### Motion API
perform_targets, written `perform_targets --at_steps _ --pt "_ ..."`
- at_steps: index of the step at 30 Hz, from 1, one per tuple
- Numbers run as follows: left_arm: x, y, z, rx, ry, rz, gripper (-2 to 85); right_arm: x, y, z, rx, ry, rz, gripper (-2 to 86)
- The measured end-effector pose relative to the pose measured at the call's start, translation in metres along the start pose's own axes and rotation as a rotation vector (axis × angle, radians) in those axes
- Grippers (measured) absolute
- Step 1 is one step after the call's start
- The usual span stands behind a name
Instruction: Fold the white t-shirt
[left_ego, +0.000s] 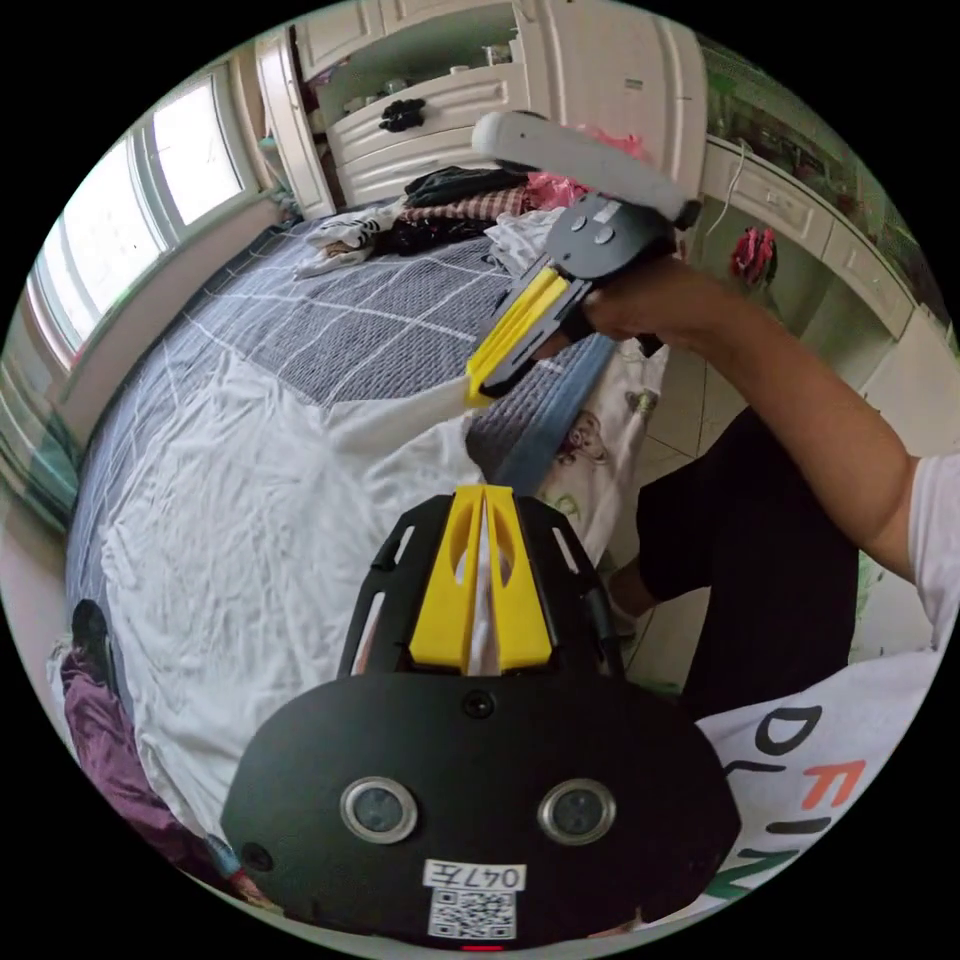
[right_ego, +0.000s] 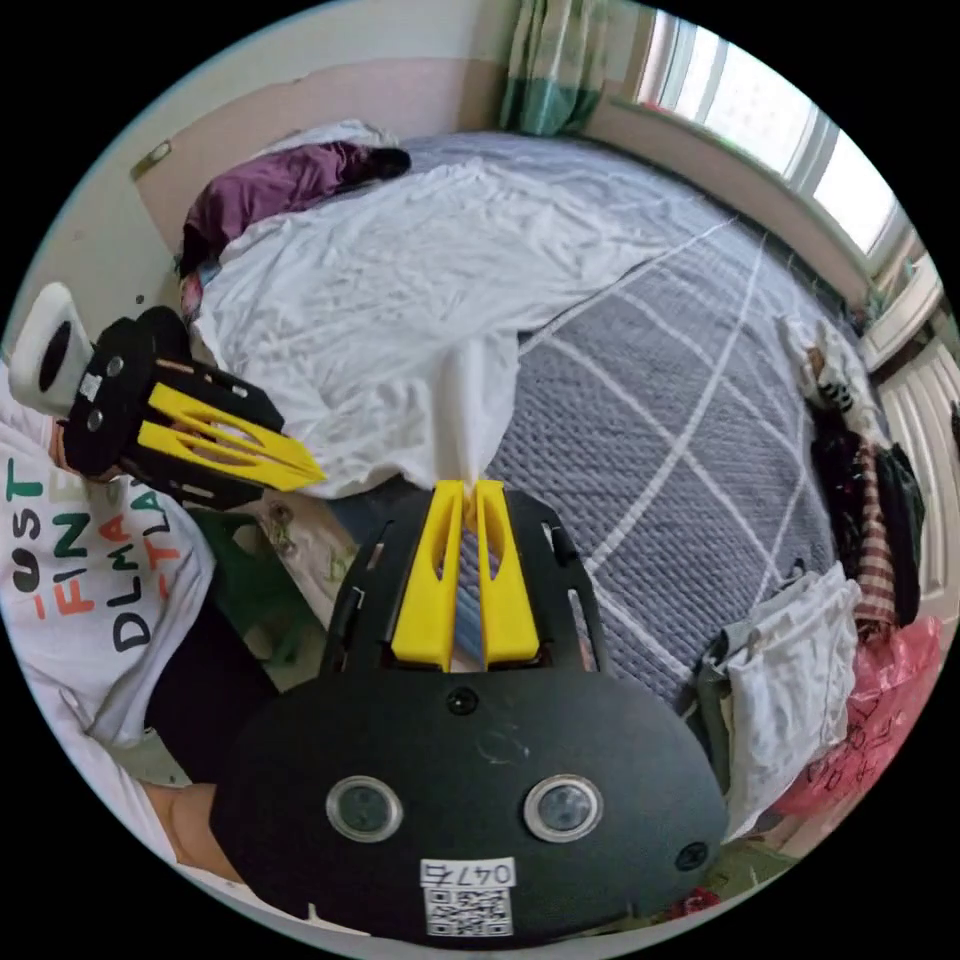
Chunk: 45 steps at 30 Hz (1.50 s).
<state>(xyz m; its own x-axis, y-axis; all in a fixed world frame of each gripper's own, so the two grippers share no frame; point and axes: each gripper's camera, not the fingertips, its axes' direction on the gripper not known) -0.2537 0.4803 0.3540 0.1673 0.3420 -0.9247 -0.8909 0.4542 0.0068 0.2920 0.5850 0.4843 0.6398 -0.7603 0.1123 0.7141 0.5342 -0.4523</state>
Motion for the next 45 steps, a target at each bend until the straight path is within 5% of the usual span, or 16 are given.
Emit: perform_targets --at_steps 4,9,12,16,22,27,32,35,38,41,45 --pt "0.034 0.009 -0.004 -0.019 0.031 0.03 -0.8 0.008 0.041 -0.041 0.194 -0.006 0.073 1.4" --pt "0.055 0.017 -0.013 -0.023 0.054 0.022 -0.8 0.024 0.074 -0.028 0.033 0.077 0.194 3.0" --pt "0.051 0.02 -0.02 0.01 0.054 -0.026 -0.8 0.023 0.091 -0.039 0.15 -0.08 0.146 2.7" --pt "0.044 0.022 -0.026 0.037 0.064 -0.079 -0.8 0.017 0.087 -0.014 0.072 -0.105 0.165 6.7" --pt "0.026 0.039 -0.035 0.095 0.135 -0.224 -0.8 0.019 0.087 -0.003 0.265 -0.251 0.265 0.3" --pt "0.032 0.064 -0.044 0.099 0.058 -0.22 -0.8 -0.018 0.05 -0.026 0.52 -0.275 0.086 1.1" --pt "0.039 0.082 -0.041 0.042 0.038 -0.271 -0.8 -0.079 -0.028 0.009 0.371 -0.526 -0.269 6.2" --pt "0.036 0.09 -0.041 0.022 0.058 -0.3 -0.8 -0.077 -0.027 -0.014 0.427 -0.443 -0.312 5.5" --pt "0.026 0.095 -0.046 0.049 0.059 -0.346 -0.8 -0.026 -0.004 -0.038 0.495 -0.306 -0.095 5.4" --pt "0.012 0.088 -0.048 0.075 0.057 -0.353 -0.8 0.004 0.015 -0.022 0.297 -0.115 0.033 6.3" --pt "-0.004 0.065 -0.04 0.021 0.002 -0.275 -0.8 0.002 0.016 -0.004 0.179 -0.088 -0.058 6.7"
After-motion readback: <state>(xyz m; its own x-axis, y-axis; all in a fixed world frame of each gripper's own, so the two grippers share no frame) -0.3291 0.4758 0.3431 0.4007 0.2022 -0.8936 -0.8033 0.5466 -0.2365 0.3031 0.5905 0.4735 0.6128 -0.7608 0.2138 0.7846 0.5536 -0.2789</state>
